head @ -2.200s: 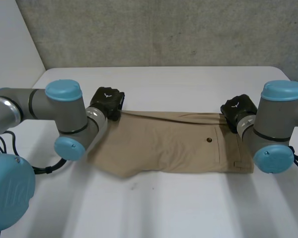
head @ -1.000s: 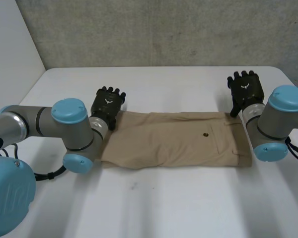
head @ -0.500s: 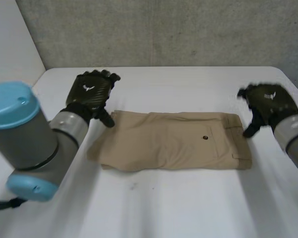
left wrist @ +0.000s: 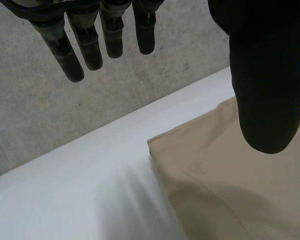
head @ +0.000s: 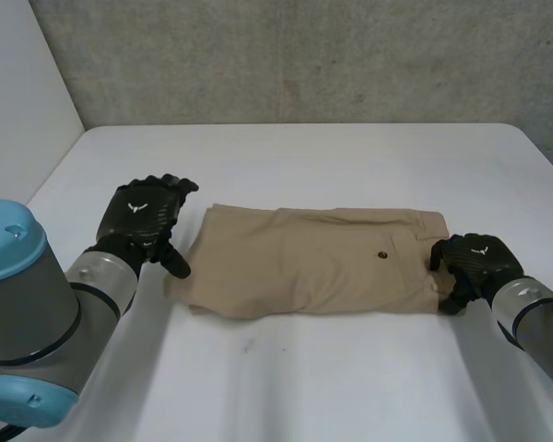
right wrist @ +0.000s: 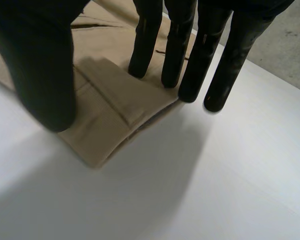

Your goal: Fold the shorts.

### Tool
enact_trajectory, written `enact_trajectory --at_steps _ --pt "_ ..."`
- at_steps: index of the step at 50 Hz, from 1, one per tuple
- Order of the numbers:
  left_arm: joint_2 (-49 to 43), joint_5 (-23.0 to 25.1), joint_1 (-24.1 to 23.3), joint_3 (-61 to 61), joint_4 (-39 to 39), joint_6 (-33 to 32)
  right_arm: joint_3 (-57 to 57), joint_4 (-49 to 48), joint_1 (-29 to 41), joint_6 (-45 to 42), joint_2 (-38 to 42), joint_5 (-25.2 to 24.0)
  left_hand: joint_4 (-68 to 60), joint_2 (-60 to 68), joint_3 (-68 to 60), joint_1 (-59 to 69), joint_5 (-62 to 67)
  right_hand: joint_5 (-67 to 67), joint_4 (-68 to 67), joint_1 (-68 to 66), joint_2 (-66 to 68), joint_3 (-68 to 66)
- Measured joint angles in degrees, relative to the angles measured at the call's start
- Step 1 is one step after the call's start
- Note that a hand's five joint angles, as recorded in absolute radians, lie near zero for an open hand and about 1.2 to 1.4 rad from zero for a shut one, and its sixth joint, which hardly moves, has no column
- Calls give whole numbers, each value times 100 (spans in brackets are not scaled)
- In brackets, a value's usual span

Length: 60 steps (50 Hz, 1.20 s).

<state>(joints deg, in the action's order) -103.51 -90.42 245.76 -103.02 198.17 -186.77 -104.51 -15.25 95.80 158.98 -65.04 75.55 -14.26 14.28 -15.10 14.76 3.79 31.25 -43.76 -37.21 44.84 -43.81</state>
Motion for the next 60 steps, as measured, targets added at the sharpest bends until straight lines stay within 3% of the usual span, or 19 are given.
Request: enact_trajectory --at_steps 4,12,20,24,30,41,51,52,55,56,57,60 --pt "-25 0 16 -7 0 0 125 -90 -17 -15 98 6 0 0 0 0 0 1850 -2309 -1298 2214 -2201" --pt "-39 -2 19 -27 -5 0 276 -34 -176 -29 76 67 17 -25 0 0 -14 2046 -2431 -1400 2254 -2301" --pt "-30 -2 31 -43 -6 1 315 522 -847 -278 -256 67 17 -25 0 0 -14 2174 -2431 -1401 2254 -2301" --pt "-10 -1 57 -44 -6 1 454 1087 -1386 -903 -542 42 17 -25 0 0 -14 2237 -2435 -1480 2254 -2302" --pt "-3 -2 67 -47 -6 1 769 1408 -1392 -1493 -720 77 17 -25 0 0 -14 2264 -2454 -1543 2254 -2332" --pt "0 -14 63 -56 -6 1 1825 1485 789 -1836 -903 44 70 -80 109 0 -28 2296 -2454 -1620 2254 -2439" --pt "18 -20 60 -61 -13 1 2037 1516 3123 -3017 76 -177 70 -80 109 0 -28 2264 -2385 -1581 2133 -2363" --pt "20 -20 60 -61 -13 1 2006 1553 3248 -3126 185 -223 70 -80 109 0 -28 1962 -1978 -1337 1788 -1957" --pt "22 -21 57 -61 -15 0 1948 1683 3446 -3308 391 -331 70 -80 109 0 -28 -647 829 988 -1171 695" --pt "22 -21 57 -61 -15 0 1942 1705 3464 -3323 410 -346 70 -80 109 0 -28 -647 829 988 -1171 695" --pt "24 -21 55 -60 -15 0 1934 1756 3497 -3337 432 -384 87 -81 109 0 -44 -1956 2203 1943 -2436 2110" --pt "34 -16 53 -42 -15 -3 1947 1790 3508 -3151 330 -446 102 -87 109 0 -45 -2702 3028 2533 -3188 3106"
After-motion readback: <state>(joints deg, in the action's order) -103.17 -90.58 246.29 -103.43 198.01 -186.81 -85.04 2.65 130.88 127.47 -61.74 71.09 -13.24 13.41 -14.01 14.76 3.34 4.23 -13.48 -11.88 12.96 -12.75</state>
